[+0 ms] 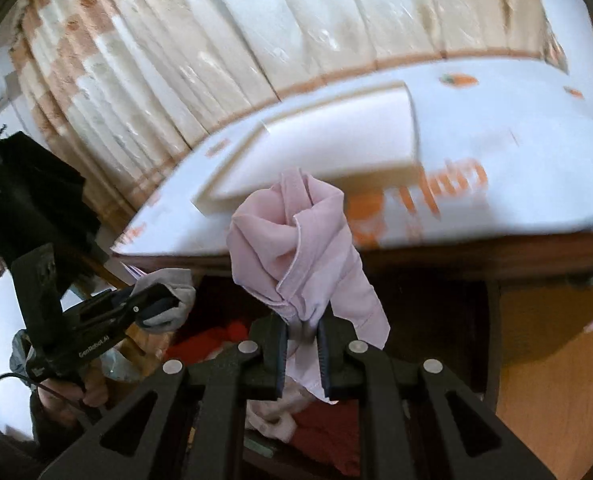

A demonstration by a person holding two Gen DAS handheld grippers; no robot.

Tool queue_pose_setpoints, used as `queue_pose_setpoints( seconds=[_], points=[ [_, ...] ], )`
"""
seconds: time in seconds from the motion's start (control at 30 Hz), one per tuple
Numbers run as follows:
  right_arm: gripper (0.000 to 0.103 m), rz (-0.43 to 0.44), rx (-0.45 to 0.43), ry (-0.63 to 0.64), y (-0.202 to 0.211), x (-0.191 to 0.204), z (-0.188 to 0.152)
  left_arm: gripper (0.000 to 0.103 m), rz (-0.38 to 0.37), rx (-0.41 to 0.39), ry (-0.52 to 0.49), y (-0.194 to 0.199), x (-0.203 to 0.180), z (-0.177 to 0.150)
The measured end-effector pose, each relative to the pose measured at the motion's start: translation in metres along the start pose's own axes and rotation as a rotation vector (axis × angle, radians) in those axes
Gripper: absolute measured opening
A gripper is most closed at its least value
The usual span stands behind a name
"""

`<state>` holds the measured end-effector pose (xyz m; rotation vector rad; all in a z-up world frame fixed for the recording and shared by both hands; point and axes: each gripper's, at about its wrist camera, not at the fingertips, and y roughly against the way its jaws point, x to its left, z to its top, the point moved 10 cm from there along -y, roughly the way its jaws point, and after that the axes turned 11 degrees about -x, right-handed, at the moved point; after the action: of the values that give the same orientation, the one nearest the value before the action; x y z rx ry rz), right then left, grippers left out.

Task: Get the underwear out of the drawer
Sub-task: 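Lift both garments out of the drawer and carry them over the tray, then open both tools to drop the garments into the tray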

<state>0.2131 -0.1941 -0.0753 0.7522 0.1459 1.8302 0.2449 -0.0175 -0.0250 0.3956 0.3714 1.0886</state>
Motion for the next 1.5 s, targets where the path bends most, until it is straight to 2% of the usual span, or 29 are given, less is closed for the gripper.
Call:
queue_pose_setpoints(
  seconds=[0.1,0.27,0.47,0.6,0.67,0.83,1.1,1.2,1.23,1.27,1.3,1.33,1.37,1.4,1.5],
  points=[
    [0.014,0.038,-0.027,0.023,-0.005,0.018,0.033,0.024,-0.002,-0.049,-0.031,0.001,0.003,0.035],
    [0.014,0.068,-0.063,0.051,-0.038,0.04,0.087,0.024,0.045,-0.13,-0.124,-0.017,0.011,0.087],
    [0.014,0.052,-0.074,0.066,-0.101,0.05,0.139,0.024,0.1,-0.206,-0.136,-0.054,0.043,0.135],
    [0.014,0.043,-0.05,0.028,-0.154,0.049,0.157,0.024,0.102,-0.241,-0.123,-0.095,0.065,0.157],
    [0.014,0.028,-0.039,0.012,-0.18,0.048,0.163,0.024,0.095,-0.242,-0.12,-0.112,0.071,0.161],
    [0.014,-0.008,0.015,-0.045,-0.244,0.038,0.173,0.024,0.072,-0.171,-0.107,-0.174,0.091,0.158],
    [0.015,-0.037,0.066,-0.06,-0.301,0.033,0.175,0.024,0.088,-0.076,-0.115,-0.228,0.104,0.142],
    [0.016,-0.028,0.087,-0.091,-0.312,0.03,0.172,0.036,0.111,-0.051,-0.104,-0.236,0.111,0.139],
    [0.018,-0.006,0.105,-0.113,-0.317,0.029,0.17,0.051,0.123,-0.052,-0.105,-0.237,0.113,0.139],
    [0.027,0.008,0.121,-0.126,-0.319,0.029,0.169,0.073,0.133,-0.057,-0.101,-0.235,0.114,0.14],
    [0.043,0.023,0.133,-0.15,-0.321,0.028,0.167,0.08,0.146,-0.068,-0.096,-0.231,0.116,0.143],
    [0.048,0.033,0.128,-0.171,-0.32,0.027,0.167,0.088,0.167,-0.094,-0.09,-0.226,0.118,0.148],
    [0.058,0.036,0.109,-0.184,-0.316,0.026,0.17,0.095,0.179,-0.117,-0.086,-0.219,0.118,0.154],
    [0.066,0.042,0.085,-0.193,-0.31,0.025,0.174,0.097,0.18,-0.125,-0.086,-0.216,0.119,0.156],
    [0.069,0.057,0.014,-0.228,-0.284,0.025,0.19,0.098,0.218,-0.151,-0.124,-0.192,0.116,0.166]
  ],
)
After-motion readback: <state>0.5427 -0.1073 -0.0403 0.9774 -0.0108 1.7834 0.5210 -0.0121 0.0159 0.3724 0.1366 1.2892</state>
